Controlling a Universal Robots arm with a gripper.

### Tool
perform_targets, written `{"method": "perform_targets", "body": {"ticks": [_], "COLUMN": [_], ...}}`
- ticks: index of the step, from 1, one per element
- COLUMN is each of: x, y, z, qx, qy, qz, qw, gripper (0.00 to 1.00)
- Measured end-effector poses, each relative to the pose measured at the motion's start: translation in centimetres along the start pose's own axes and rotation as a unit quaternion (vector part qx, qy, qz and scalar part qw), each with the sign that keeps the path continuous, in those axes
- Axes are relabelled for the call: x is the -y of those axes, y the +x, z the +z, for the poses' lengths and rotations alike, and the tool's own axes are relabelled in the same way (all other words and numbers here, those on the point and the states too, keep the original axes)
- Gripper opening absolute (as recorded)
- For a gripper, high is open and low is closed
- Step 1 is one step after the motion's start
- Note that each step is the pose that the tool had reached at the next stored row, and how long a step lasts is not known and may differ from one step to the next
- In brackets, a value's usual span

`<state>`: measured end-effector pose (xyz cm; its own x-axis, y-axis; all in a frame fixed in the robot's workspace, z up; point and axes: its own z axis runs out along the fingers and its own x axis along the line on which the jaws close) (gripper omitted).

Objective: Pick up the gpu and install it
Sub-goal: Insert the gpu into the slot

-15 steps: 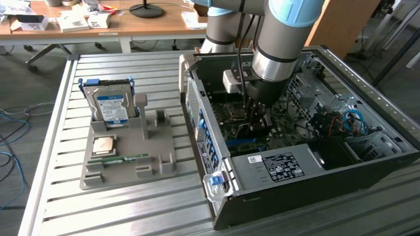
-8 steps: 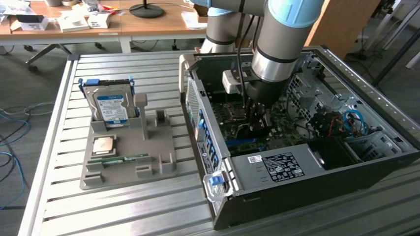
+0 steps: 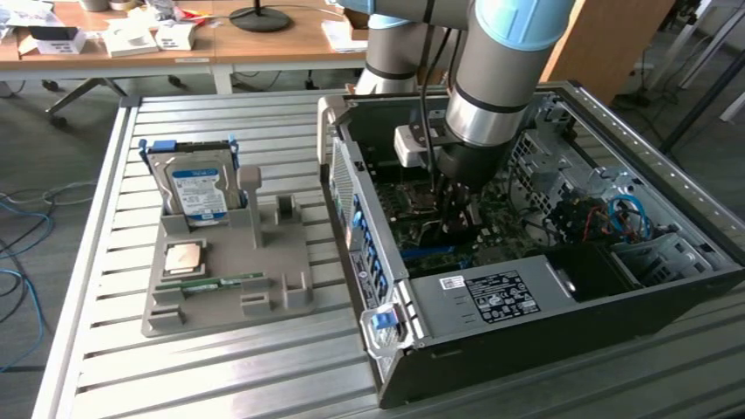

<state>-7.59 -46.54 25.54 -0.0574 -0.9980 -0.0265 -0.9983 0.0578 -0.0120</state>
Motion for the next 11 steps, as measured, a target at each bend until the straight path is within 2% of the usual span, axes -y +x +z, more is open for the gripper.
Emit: {"method": "perform_targets", "body": {"ticks": [11], "x": [-0.01], "y": [-0.15], "z": [0.01], "qx": [0.0000], "qy": [0.0000], "qz": [0.000], "qw": [1.0000], "gripper": [0.26]}}
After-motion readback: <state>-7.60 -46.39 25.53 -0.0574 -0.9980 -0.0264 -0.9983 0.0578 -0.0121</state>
